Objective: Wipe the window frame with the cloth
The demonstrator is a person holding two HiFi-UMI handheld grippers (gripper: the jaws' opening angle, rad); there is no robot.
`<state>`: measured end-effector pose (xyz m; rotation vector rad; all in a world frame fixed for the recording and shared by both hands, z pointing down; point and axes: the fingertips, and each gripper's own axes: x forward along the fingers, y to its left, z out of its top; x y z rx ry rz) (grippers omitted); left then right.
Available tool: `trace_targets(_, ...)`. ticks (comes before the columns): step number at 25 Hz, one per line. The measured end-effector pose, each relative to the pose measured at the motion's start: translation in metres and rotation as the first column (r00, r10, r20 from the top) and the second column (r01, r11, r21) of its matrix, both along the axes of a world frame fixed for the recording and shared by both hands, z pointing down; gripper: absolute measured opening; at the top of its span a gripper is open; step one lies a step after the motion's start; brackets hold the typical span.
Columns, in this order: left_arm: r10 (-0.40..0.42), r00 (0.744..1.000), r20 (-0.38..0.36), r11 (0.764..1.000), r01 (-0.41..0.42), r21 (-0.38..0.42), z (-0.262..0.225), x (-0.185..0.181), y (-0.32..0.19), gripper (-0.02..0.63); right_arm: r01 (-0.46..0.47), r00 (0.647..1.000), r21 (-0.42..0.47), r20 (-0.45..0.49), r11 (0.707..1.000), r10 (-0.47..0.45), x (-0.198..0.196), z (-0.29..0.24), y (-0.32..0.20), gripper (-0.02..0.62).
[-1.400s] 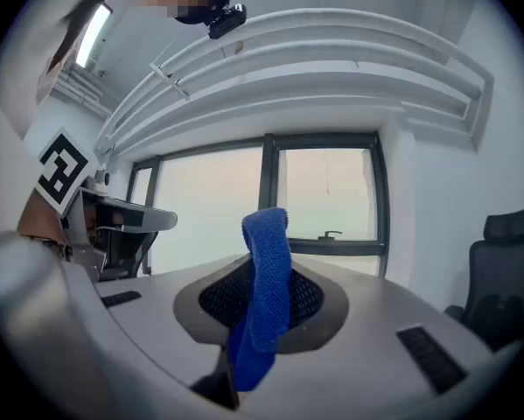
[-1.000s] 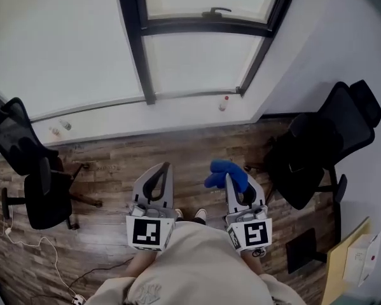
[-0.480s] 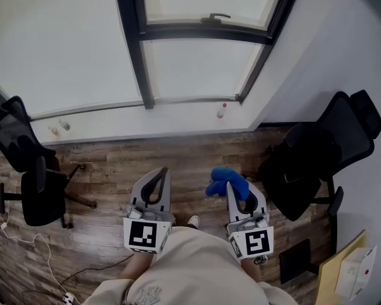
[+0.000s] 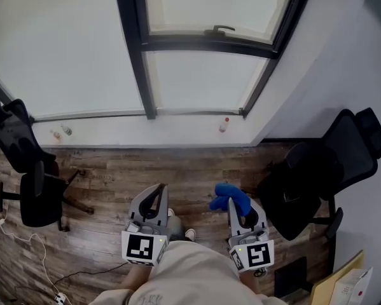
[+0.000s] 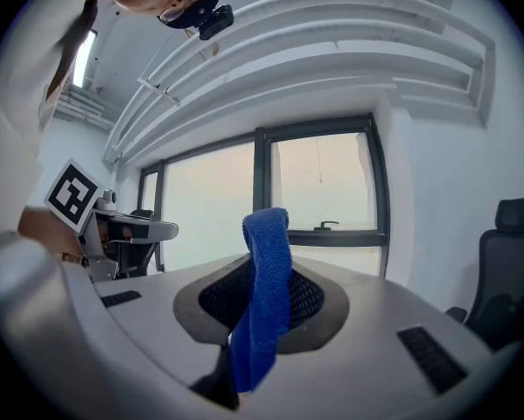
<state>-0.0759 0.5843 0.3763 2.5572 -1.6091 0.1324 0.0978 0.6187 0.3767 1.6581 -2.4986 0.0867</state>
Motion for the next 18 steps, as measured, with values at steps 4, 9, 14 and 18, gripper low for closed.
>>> trace_targets(4, 0.004, 1.000, 0.005, 1.000, -0.003, -0.019, 0.007, -0.002, -0.032, 0.009, -0.002, 1.000, -0.022, -0.002, 1.000, 0.002, -0.001, 0.006, -0.032, 0.071)
trace_targets(9, 0.009, 1.000, -0.011, 1.000, -0.009, -0.003, -0.003, -0.010, -0.095, 0.009, -0.011, 0.999, -0.028, -0.034, 1.000, 0.010, -0.009, -0.002, -0.092, 0.071)
trace_targets(14, 0.043, 0.999, -0.009, 0.997, -0.043, 0.061, -0.027, -0.027, -0.158, 0.009, -0.037, 0.998, 0.005, -0.041, 0.999, 0.038, -0.025, -0.021, -0.150, 0.071)
trace_targets(18, 0.030, 0.999, 0.015, 0.995, -0.031, 0.098, -0.034, -0.050, -0.203, 0.009, -0.059, 0.997, 0.039, -0.052, 0.997, 0.061, -0.035, -0.028, -0.190, 0.071)
